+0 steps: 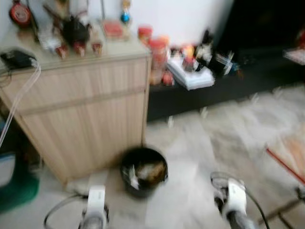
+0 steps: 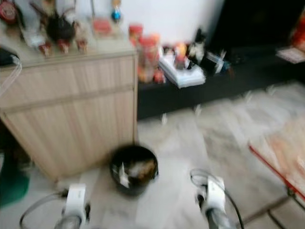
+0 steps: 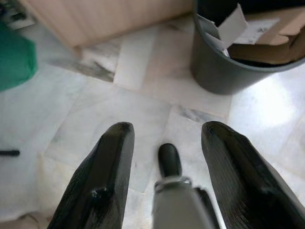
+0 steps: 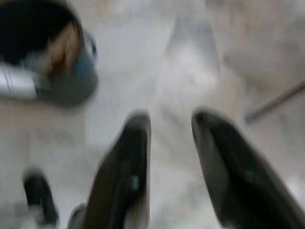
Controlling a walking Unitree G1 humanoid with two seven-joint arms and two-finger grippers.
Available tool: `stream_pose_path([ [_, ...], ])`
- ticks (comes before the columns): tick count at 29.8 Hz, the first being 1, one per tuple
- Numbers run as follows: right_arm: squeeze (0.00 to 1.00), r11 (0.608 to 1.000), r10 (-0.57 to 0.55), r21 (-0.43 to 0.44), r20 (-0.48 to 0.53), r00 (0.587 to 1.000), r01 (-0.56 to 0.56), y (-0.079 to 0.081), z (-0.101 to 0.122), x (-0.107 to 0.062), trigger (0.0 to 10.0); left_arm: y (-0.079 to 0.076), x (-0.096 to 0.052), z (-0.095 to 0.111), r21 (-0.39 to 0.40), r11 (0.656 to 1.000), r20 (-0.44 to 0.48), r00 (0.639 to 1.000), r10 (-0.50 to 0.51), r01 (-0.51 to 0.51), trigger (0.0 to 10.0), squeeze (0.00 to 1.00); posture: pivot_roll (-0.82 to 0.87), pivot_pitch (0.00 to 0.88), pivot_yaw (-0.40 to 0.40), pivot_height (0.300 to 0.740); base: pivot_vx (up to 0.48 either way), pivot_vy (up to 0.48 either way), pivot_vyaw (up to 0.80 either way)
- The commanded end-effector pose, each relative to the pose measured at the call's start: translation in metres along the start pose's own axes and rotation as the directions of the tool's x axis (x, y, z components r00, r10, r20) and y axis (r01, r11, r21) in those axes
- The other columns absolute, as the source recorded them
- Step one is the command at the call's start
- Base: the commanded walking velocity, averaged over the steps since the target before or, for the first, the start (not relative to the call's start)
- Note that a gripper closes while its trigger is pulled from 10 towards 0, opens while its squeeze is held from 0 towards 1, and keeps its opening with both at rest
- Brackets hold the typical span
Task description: Picking trash to rubbish bin
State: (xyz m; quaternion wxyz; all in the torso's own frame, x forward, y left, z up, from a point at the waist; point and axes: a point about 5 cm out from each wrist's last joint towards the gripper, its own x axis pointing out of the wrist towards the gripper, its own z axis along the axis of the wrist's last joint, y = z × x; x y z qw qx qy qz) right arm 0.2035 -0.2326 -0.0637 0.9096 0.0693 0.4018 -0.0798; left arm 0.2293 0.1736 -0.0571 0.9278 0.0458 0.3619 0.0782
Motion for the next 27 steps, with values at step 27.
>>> stream_pose_path([
  [27, 0.0, 0.999, -0.033, 0.039, 0.046, 0.998, 0.032, -0.01, 0.002, -0.003, 10.0, -0.008, -0.005, -0.018, 0.022, 0.999, -0.065, 0.997, -0.035, 0.037, 10.0, 0.0, -0.18, 0.007, -0.078, 0.74, -0.261, 0.0, 0.0],
])
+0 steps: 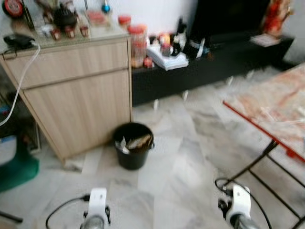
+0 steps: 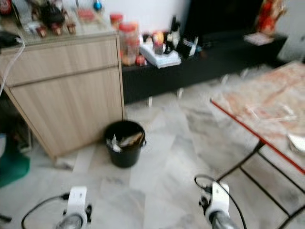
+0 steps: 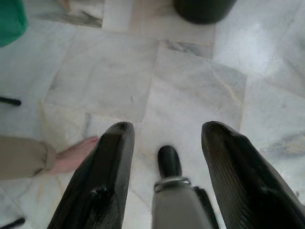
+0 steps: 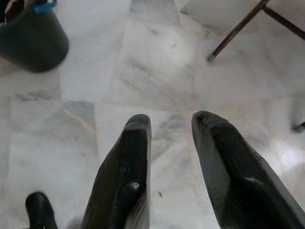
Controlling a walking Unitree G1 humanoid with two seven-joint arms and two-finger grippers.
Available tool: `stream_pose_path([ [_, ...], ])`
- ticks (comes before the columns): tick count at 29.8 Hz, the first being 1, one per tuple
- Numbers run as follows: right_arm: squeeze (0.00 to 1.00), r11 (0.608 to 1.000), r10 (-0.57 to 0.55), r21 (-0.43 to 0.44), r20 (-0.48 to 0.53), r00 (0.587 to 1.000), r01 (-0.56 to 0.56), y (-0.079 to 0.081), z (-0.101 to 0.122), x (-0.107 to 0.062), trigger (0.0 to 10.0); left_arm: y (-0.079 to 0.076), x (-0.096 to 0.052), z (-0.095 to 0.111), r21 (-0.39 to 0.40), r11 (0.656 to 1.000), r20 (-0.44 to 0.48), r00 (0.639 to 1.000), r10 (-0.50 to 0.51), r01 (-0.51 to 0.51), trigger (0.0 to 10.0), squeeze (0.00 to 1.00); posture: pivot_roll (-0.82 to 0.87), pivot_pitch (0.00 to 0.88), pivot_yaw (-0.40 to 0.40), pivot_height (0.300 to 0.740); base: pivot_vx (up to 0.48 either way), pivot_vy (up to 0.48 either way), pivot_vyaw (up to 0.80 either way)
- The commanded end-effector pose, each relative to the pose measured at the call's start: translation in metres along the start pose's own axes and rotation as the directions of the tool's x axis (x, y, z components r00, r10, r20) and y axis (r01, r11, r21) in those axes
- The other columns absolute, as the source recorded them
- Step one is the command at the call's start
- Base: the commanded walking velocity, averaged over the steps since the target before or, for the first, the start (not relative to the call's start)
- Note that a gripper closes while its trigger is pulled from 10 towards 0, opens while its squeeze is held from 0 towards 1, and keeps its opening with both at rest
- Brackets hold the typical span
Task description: Picking trash to rubbish bin
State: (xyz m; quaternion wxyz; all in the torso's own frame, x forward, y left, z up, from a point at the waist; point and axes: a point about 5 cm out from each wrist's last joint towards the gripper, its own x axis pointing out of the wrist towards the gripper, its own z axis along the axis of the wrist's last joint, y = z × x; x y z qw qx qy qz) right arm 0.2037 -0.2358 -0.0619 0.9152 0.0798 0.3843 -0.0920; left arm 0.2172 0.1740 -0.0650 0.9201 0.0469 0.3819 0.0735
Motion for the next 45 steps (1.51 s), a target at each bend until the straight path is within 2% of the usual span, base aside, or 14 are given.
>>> stream_pose_path([
  [1, 0.0, 1.0, -0.027, 0.009, 0.008, 1.0, 0.027, -0.008, -0.001, -0.002, 10.0, -0.009, -0.001, -0.004, 0.015, 1.0, -0.024, 0.999, -0.027, 0.028, 10.0, 0.0, -0.18, 0.007, -0.078, 0.74, 0.0, 0.0, 0.0],
  [9, 0.0, 0.998, -0.059, 0.019, -0.016, 0.998, 0.059, -0.014, -0.014, -0.006, 10.0, -0.007, -0.003, -0.012, 0.035, 0.999, -0.062, 0.998, -0.028, 0.031, 10.0, 0.0, -0.18, 0.0, -0.078, 0.74, 0.0, 0.0, 0.0],
  [14, 0.0, 0.997, -0.078, 0.011, -0.03, 0.997, 0.078, -0.016, -0.021, -0.009, 10.0, -0.002, -0.004, -0.021, 0.008, 1.0, -0.098, 0.995, -0.019, 0.02, 10.0, 0.0, -0.18, 0.0, -0.074, 0.74, 0.0, 0.0, 0.0],
  [16, 0.0, 0.996, -0.088, 0.017, -0.039, 0.995, 0.088, -0.018, -0.025, -0.01, 10.0, -0.001, -0.005, -0.023, 0.029, 0.999, -0.108, 0.994, -0.028, 0.031, 10.0, 0.0, -0.18, 0.0, -0.073, 0.74, 0.0, 0.0, 0.0],
  [24, 0.0, 0.994, -0.105, 0.03, -0.05, 0.993, 0.106, -0.019, -0.03, -0.012, 10.0, -0.002, -0.004, -0.021, 0.05, 0.997, -0.103, 0.994, -0.045, 0.05, 10.0, 0.0, -0.17, 0.0, -0.066, 0.74, 0.0, 0.0, 0.0],
  [36, 0.0, 0.992, -0.122, 0.037, -0.057, 0.991, 0.124, -0.018, -0.031, -0.012, 10.0, -0.006, -0.005, -0.021, 0.04, 0.998, -0.099, 0.994, -0.049, 0.054, 10.0, 0.0, -0.16, 0.0, -0.066, 0.74, 0.0, 0.0, 0.0],
  [45, 0.0, 0.983, -0.165, 0.077, -0.046, 0.985, 0.168, -0.023, -0.027, -0.012, 10.0, -0.005, -0.004, -0.019, 0.048, 0.997, -0.096, 0.994, -0.051, 0.055, 10.0, 0.0, -0.17, 0.0, -0.057, 0.74, 0.0, 0.0, -0.78],
])
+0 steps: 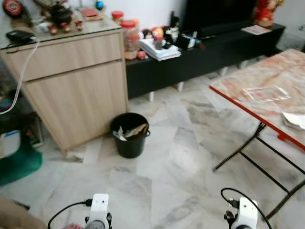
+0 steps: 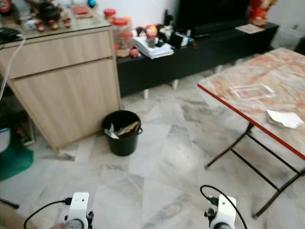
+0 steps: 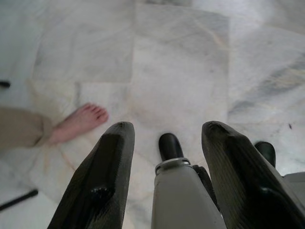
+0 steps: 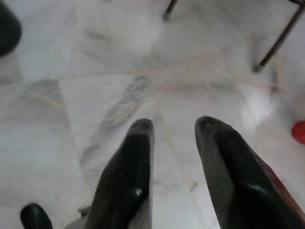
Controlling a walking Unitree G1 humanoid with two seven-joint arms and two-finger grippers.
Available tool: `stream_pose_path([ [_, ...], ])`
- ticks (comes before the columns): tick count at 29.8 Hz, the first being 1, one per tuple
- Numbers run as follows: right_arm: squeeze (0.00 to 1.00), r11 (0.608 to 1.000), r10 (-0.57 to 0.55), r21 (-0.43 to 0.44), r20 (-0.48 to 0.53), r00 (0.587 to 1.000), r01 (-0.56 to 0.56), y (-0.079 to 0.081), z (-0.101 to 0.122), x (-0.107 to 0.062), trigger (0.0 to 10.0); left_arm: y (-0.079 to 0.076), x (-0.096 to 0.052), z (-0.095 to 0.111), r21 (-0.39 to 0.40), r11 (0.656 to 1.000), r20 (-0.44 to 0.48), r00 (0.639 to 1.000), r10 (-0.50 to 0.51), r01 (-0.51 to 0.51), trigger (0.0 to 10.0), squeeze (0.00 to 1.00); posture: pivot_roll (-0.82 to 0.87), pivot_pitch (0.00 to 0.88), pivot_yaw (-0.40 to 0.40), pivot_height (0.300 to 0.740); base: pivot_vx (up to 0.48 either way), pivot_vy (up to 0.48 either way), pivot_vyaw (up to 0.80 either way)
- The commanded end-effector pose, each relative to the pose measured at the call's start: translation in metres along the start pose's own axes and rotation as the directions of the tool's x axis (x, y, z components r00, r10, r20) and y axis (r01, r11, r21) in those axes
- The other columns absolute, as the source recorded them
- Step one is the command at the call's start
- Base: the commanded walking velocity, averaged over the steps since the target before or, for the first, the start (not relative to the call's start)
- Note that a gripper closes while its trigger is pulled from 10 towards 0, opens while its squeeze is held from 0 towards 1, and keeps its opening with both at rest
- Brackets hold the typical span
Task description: Picking trash to rubbish bin
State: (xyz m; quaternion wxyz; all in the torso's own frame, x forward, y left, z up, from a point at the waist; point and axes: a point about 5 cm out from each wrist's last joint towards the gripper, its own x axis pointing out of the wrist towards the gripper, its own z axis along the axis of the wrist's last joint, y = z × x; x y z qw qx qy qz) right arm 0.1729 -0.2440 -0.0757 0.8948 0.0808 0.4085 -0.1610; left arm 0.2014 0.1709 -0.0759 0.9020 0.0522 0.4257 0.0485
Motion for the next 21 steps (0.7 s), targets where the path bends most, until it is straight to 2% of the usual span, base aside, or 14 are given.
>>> stream_pose_path([
  [1, 0.0, 0.999, -0.037, 0.03, 0.009, 0.999, 0.037, -0.008, 0.002, 0.0, 10.0, -0.002, 0.0, 0.0, 0.014, 1.0, -0.003, 1.0, -0.009, 0.009, 10.0, 0.0, -0.17, 0.0, -0.057, 0.74, 0.0, 0.0, -0.78],
  [15, 0.0, 0.996, -0.076, 0.038, 0.03, 0.997, 0.075, -0.016, 0.007, -0.001, 10.0, -0.002, 0.001, 0.002, -0.011, 1.0, -0.006, 1.0, -0.007, 0.007, 10.0, 0.0, -0.18, 0.015, -0.053, 0.74, 0.0, 0.0, -0.78],
  [19, 0.0, 0.996, -0.085, 0.041, 0.029, 0.996, 0.084, -0.019, 0.007, -0.001, 10.0, -0.004, 0.0, 0.0, -0.01, 1.0, -0.011, 1.0, -0.011, 0.011, 10.0, 0.0, -0.18, 0.014, -0.054, 0.74, 0.0, 0.449, -0.78],
  [21, 0.0, 0.995, -0.09, 0.043, 0.026, 0.996, 0.089, -0.02, 0.006, -0.001, 10.0, -0.004, 0.0, 0.0, -0.004, 1.0, -0.009, 1.0, -0.01, 0.01, 10.0, 0.0, -0.18, 0.014, -0.054, 0.74, 0.0, 0.0, -0.78],
])
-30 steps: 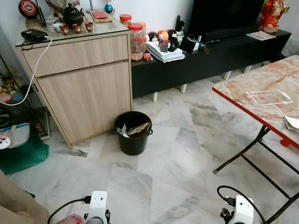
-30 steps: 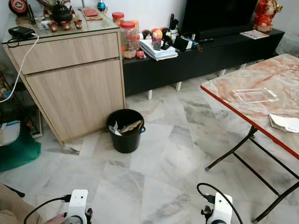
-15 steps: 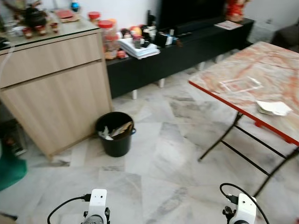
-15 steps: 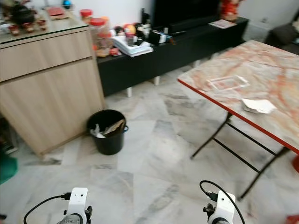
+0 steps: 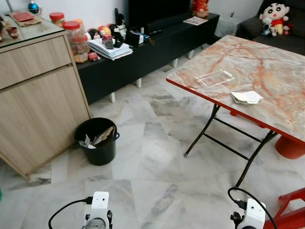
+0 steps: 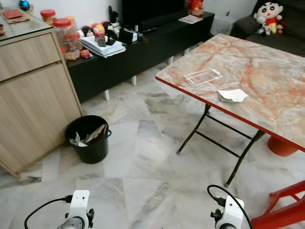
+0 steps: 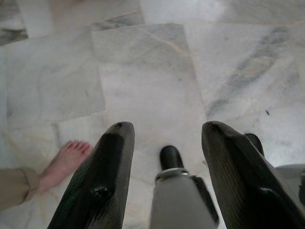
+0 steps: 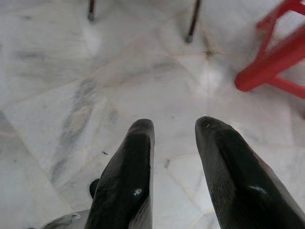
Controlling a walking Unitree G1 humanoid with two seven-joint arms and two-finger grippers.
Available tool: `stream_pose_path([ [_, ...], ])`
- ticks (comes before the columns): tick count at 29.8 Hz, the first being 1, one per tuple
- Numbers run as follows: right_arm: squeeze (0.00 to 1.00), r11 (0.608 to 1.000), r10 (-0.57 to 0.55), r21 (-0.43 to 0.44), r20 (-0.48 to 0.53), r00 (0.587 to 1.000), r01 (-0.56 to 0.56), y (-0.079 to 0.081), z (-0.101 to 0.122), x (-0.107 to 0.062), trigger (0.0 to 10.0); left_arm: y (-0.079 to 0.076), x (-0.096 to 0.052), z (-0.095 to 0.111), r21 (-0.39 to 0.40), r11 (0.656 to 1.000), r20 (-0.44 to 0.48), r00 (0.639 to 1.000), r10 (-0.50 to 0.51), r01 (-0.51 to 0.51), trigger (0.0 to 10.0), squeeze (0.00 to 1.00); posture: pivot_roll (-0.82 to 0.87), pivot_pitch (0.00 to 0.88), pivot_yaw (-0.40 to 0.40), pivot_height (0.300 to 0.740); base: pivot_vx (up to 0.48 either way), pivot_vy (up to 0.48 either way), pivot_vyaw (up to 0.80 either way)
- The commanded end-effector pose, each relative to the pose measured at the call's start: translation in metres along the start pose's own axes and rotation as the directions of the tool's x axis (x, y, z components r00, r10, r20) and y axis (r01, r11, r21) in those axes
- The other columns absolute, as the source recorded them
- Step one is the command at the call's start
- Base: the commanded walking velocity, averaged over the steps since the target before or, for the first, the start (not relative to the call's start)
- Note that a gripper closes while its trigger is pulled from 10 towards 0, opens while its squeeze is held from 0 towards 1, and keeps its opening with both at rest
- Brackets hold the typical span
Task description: Picking trash to rubbish bin
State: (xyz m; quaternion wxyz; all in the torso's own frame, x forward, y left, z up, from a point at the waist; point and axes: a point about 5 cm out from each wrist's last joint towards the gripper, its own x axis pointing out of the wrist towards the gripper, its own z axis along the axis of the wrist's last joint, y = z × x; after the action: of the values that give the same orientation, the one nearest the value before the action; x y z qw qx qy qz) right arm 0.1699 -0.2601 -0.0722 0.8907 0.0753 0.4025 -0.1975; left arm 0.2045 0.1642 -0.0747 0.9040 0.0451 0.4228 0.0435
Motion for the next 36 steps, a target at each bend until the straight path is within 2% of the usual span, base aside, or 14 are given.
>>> stream_pose_path([
  [1, 0.0, 1.0, -0.021, 0.019, 0.01, 1.0, 0.02, -0.004, 0.001, 0.0, 10.0, 0.003, 0.0, -0.003, 0.011, 1.0, -0.014, 1.0, 0.004, -0.003, 10.0, 0.0, -0.18, 0.014, -0.054, 0.74, 0.0, 0.0, -0.78],
  [30, 0.0, 1.0, -0.017, 0.024, 0.003, 1.0, 0.017, 0.001, -0.004, -0.001, 10.0, 0.005, 0.0, -0.003, 0.017, 1.0, -0.008, 1.0, 0.0, 0.0, 10.0, 0.0, -0.17, 0.034, -0.043, 0.74, 0.0, 0.0, -0.78],
  [36, 0.0, 1.0, -0.001, 0.031, 0.037, 0.999, 0.0, 0.005, 0.002, 0.0, 10.0, -0.004, 0.003, 0.024, 0.016, 1.0, 0.087, 0.996, -0.024, 0.023, 10.0, 0.0, -0.16, 0.029, -0.044, 0.74, 0.0, 0.0, -0.26],
])
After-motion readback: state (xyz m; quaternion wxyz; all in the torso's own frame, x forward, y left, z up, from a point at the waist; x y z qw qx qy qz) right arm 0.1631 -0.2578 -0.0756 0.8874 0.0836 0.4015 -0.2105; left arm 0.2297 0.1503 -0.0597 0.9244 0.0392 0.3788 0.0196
